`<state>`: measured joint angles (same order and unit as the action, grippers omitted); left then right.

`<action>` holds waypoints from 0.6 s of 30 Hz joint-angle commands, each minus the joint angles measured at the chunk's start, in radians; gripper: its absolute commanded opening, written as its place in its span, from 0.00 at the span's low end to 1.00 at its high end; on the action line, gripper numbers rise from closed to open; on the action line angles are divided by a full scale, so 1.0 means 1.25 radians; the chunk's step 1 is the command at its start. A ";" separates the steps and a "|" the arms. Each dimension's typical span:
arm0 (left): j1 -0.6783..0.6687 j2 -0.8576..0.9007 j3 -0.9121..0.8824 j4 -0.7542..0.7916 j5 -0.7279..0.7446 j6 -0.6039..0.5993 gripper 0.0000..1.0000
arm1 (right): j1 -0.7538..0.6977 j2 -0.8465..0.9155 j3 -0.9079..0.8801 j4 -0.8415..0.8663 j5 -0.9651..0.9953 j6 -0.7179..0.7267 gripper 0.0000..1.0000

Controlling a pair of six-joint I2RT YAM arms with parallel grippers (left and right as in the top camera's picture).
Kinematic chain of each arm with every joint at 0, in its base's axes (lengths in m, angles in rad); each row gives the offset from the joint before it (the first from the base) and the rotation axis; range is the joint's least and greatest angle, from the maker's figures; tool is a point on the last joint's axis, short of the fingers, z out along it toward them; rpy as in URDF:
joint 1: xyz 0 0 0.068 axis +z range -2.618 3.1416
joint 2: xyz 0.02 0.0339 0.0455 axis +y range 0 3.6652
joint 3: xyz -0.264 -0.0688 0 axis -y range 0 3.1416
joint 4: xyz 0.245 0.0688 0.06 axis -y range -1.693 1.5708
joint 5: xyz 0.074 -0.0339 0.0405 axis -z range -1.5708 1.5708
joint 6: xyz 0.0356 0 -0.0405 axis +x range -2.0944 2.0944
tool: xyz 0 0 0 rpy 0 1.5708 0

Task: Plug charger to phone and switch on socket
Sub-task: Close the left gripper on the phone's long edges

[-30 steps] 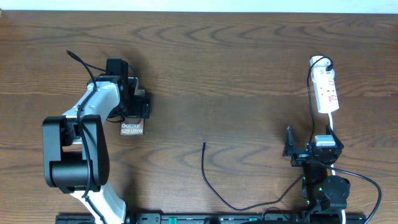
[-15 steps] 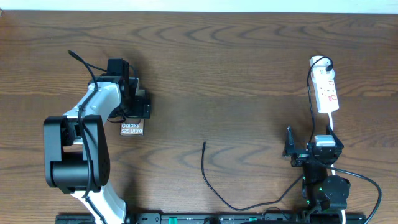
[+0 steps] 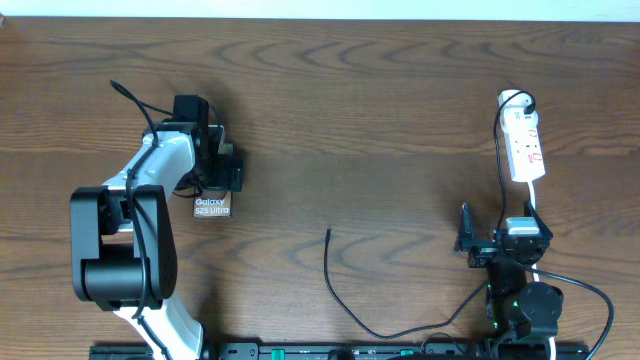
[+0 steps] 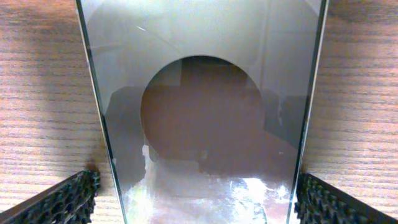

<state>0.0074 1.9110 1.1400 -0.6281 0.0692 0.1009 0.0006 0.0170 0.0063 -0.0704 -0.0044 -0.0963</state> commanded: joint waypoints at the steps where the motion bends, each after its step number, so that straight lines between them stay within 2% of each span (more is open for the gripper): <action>1: -0.013 0.103 -0.098 -0.029 0.064 -0.013 0.94 | 0.005 -0.001 -0.001 -0.004 -0.002 -0.008 0.99; 8: -0.013 0.103 -0.098 -0.029 0.064 -0.013 0.87 | 0.005 -0.002 -0.001 -0.004 -0.002 -0.007 0.99; 15: -0.013 0.103 -0.098 -0.029 0.064 -0.013 0.86 | 0.005 -0.002 -0.001 -0.004 -0.002 -0.008 0.99; 18: -0.013 0.103 -0.098 -0.029 0.064 -0.013 0.80 | 0.005 -0.002 -0.001 -0.004 -0.002 -0.008 0.99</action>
<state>0.0017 1.9091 1.1366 -0.6350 0.0677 0.1013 0.0006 0.0170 0.0063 -0.0708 -0.0044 -0.0959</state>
